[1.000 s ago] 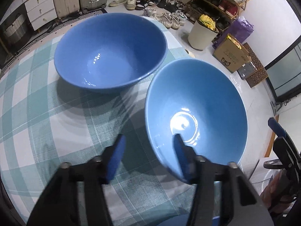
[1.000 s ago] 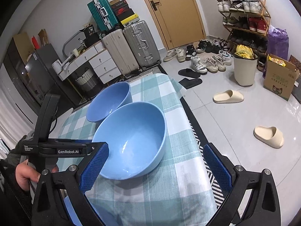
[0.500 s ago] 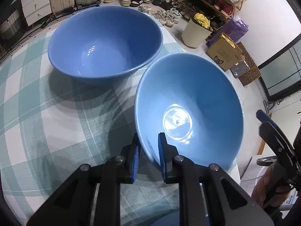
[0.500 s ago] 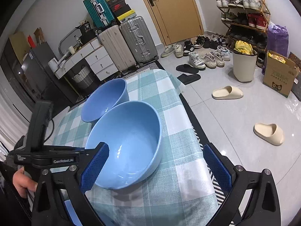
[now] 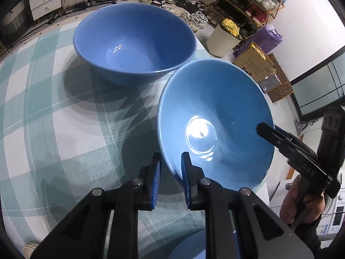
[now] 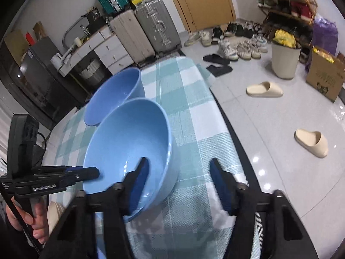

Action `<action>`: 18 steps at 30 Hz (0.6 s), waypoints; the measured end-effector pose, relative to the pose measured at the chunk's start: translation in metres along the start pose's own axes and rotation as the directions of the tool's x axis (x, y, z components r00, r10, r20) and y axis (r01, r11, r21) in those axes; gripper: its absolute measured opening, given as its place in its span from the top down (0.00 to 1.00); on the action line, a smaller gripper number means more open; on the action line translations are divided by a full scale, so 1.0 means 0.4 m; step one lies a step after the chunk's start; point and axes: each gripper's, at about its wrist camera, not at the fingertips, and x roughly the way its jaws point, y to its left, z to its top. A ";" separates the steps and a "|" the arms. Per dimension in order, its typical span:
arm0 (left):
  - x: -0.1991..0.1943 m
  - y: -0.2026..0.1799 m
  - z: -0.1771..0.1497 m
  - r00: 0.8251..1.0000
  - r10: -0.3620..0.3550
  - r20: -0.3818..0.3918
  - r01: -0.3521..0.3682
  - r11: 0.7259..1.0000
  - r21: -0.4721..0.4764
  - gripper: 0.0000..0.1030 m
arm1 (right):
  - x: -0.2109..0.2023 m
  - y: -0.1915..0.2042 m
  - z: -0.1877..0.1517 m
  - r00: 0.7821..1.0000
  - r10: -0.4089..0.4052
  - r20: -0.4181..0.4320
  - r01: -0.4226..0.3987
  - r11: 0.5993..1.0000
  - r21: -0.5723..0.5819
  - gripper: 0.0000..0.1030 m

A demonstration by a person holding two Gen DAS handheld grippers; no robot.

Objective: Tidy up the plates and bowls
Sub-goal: 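Grasp the light blue bowl rim with the left gripper while the right gripper grasps it too, then lift and carry the light blue bowl over the placed bowl with both grippers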

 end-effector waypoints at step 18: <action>-0.003 -0.030 0.002 1.000 -0.004 0.020 0.004 1.000 0.022 0.81 | 0.044 0.062 -0.006 0.996 -0.068 -0.062 0.059 0.989 -0.134 0.84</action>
